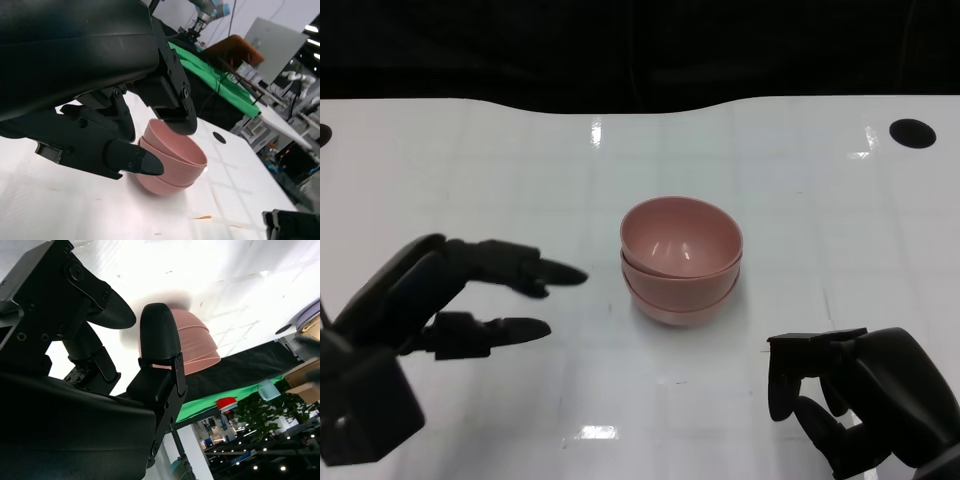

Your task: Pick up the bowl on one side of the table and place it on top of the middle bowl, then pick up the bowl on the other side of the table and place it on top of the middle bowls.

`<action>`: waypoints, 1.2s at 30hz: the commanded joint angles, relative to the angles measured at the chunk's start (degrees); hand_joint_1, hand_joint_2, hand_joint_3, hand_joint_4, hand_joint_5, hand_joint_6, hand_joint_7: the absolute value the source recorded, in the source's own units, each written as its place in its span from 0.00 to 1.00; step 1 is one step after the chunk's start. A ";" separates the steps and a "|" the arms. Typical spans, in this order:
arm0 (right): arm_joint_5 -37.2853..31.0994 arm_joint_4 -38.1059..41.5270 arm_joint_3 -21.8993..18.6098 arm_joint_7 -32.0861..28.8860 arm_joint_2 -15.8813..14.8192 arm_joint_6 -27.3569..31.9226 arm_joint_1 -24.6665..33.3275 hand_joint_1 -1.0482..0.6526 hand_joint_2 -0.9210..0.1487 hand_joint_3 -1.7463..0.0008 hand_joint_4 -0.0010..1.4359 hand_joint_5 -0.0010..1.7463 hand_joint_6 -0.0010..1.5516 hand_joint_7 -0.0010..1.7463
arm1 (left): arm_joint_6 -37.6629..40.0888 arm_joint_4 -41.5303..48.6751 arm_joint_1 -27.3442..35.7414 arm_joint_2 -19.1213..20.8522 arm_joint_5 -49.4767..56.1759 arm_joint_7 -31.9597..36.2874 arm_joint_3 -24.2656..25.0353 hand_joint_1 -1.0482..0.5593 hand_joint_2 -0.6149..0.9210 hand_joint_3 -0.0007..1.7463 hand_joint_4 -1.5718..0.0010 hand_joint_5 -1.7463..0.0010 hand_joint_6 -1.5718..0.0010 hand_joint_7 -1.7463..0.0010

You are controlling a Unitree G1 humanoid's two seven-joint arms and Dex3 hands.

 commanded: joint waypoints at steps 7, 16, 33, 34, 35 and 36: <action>0.84 0.53 -0.94 -0.50 -0.65 -1.01 -0.15 0.55 0.72 0.12 0.68 1.00 0.55 0.83 | 2.32 -4.58 5.92 0.55 -3.99 -2.59 1.51 0.58 0.75 0.61 0.50 0.19 0.40 0.51; 1.97 -0.25 -1.66 -0.08 -0.97 -1.19 0.96 0.56 0.71 0.12 0.68 1.00 0.56 0.83 | 12.19 -11.06 10.80 -2.54 -6.01 -1.65 2.24 0.58 0.70 0.73 0.44 0.01 0.48 0.14; 2.99 1.81 -2.27 -0.15 -0.53 -1.45 0.53 0.57 0.71 0.11 0.67 1.00 0.55 0.84 | 22.23 -11.70 10.52 -4.70 -8.00 -4.68 1.73 0.56 0.71 0.73 0.43 0.00 0.50 0.10; 2.88 1.95 -2.26 -0.29 -0.52 -1.53 0.53 0.57 0.70 0.11 0.67 1.00 0.55 0.84 | 21.55 -11.31 10.48 -4.89 -7.90 -4.84 1.64 0.56 0.71 0.73 0.43 0.00 0.50 0.10; 2.74 2.45 -2.15 -0.56 -0.44 -1.74 0.41 0.57 0.70 0.11 0.67 1.00 0.55 0.83 | 21.01 -10.77 10.41 -5.02 -7.68 -4.89 1.55 0.56 0.69 0.76 0.43 0.00 0.49 0.12; 2.68 2.88 -2.07 -0.77 -0.37 -1.94 0.29 0.57 0.70 0.11 0.67 1.00 0.55 0.83 | 20.63 -10.39 10.34 -5.11 -7.54 -4.93 1.49 0.56 0.68 0.77 0.44 0.00 0.49 0.12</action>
